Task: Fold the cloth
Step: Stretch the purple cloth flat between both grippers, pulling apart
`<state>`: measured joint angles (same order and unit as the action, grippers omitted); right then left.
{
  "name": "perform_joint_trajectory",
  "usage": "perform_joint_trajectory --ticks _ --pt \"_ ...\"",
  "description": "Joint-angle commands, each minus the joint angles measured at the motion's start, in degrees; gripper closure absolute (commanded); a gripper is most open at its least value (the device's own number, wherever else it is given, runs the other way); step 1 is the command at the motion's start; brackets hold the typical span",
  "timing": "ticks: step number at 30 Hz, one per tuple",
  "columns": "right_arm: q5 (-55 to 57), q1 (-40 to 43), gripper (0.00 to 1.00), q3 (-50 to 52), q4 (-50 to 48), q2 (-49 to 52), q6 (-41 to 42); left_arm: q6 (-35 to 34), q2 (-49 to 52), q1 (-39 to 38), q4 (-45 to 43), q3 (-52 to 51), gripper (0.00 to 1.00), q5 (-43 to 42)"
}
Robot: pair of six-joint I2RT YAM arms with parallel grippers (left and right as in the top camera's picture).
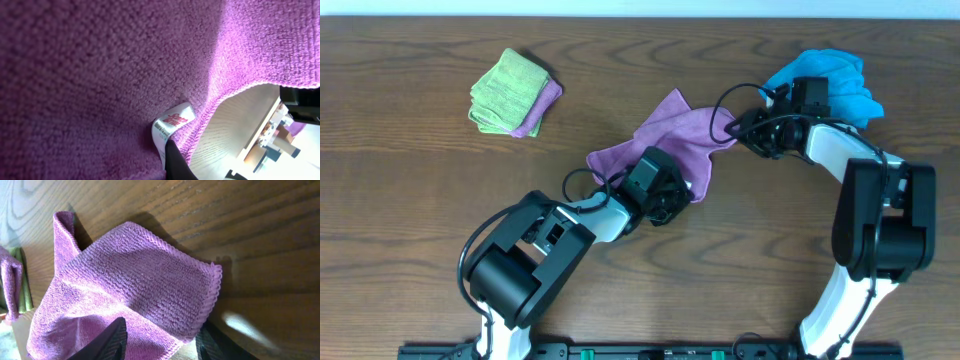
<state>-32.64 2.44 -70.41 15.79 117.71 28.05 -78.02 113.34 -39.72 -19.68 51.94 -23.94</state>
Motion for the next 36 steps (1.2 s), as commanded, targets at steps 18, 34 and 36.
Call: perform_joint_trajectory --ticks 18,34,36 --pt "5.2 -0.3 0.49 0.1 0.3 0.5 -4.5 19.1 -1.5 9.4 7.8 -1.2 0.94 -10.2" --pt "3.7 -1.7 0.99 0.0 -1.1 2.5 -5.0 21.4 -2.6 11.1 7.9 -1.2 0.94 -14.4" --pt "3.7 -0.8 0.99 0.0 1.2 -0.1 -6.3 24.2 -4.5 13.6 9.0 -1.1 0.94 -16.7"
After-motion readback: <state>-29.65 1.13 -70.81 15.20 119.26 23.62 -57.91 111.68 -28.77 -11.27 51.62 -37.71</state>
